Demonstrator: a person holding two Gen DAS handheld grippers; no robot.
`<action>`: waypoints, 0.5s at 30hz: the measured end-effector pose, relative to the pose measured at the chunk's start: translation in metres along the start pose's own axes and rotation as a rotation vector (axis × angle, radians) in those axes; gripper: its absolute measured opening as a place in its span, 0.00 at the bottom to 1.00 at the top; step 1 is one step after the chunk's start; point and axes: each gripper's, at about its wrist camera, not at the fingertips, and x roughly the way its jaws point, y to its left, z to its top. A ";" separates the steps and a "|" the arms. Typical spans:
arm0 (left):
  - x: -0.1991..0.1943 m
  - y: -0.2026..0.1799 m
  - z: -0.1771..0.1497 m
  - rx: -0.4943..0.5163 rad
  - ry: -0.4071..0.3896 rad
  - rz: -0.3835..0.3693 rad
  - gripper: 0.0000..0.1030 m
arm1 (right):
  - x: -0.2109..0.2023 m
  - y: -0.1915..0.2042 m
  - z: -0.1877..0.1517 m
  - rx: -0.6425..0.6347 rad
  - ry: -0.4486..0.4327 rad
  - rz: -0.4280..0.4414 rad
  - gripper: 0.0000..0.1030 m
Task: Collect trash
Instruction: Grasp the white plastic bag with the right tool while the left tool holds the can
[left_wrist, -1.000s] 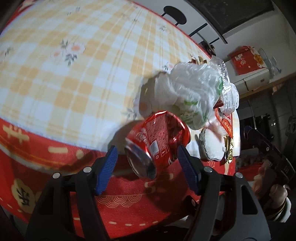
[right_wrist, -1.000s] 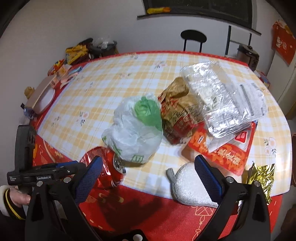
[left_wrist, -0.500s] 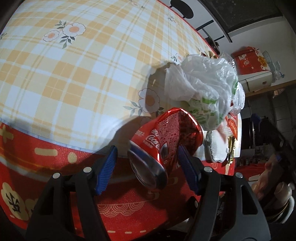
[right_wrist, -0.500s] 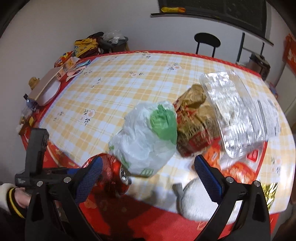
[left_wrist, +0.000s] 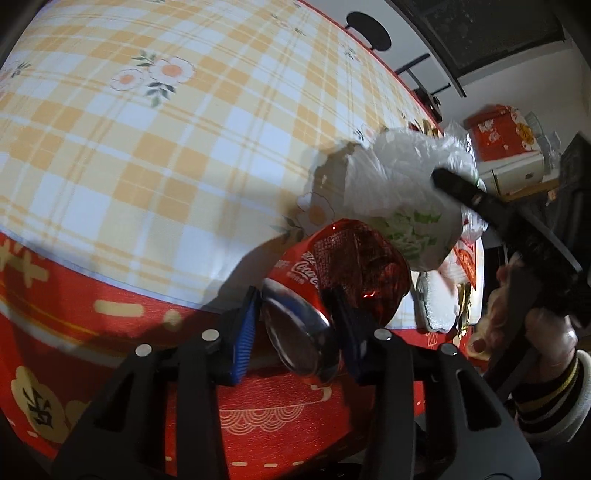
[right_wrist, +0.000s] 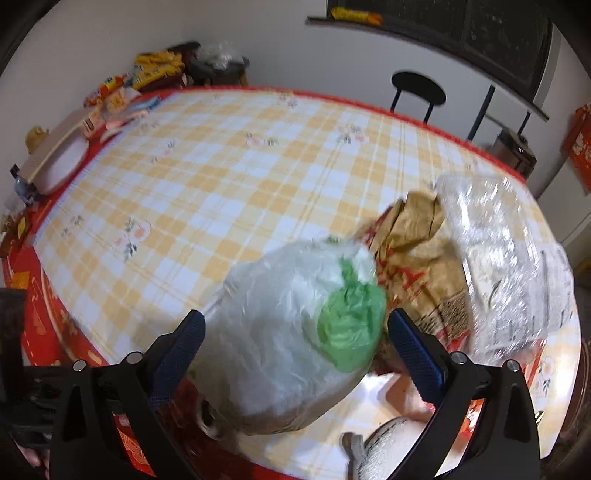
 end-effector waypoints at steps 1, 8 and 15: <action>-0.003 0.002 0.001 -0.007 -0.012 -0.001 0.41 | 0.001 0.001 -0.002 0.001 0.009 0.009 0.68; -0.032 0.010 0.005 -0.030 -0.121 0.020 0.40 | -0.019 0.005 -0.013 0.009 -0.017 0.113 0.27; -0.076 0.005 0.020 -0.004 -0.271 0.062 0.38 | -0.059 0.006 -0.010 -0.002 -0.146 0.163 0.25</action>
